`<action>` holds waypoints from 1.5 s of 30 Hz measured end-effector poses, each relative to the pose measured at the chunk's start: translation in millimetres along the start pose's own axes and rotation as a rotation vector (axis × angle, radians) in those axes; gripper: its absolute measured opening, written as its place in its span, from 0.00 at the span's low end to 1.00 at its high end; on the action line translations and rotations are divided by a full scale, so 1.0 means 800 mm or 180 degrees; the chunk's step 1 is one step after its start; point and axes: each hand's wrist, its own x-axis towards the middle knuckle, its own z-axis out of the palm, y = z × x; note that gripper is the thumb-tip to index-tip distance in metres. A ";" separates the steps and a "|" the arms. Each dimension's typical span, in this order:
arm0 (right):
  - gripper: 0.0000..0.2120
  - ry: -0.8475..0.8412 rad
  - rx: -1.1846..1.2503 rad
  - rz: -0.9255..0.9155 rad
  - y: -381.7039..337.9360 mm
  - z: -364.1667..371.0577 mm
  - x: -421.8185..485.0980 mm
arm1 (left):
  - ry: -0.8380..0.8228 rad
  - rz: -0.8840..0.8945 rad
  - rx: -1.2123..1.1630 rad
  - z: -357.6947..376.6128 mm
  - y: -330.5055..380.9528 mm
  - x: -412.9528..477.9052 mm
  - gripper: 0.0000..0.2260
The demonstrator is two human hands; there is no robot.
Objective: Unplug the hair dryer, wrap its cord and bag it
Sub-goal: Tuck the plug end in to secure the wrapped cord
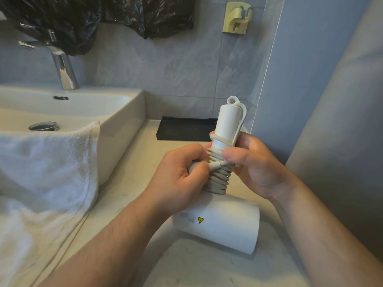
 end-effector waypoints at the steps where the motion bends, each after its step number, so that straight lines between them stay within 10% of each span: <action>1: 0.24 0.0021 0.0013 0.0010 0.001 0.000 0.000 | 0.0008 0.0021 0.0044 0.001 0.002 -0.001 0.11; 29: 0.20 0.0976 0.0449 0.0016 0.009 0.023 0.014 | -0.0045 -0.0243 -0.0098 0.004 -0.005 0.001 0.14; 32: 0.07 0.0865 0.0803 -0.0022 0.012 0.024 0.013 | -0.0099 -0.0296 -0.0223 0.003 -0.007 0.003 0.17; 45: 0.13 0.0094 0.1627 -0.0017 0.017 0.004 0.011 | -0.0371 -0.1046 -0.1201 0.001 -0.014 0.005 0.13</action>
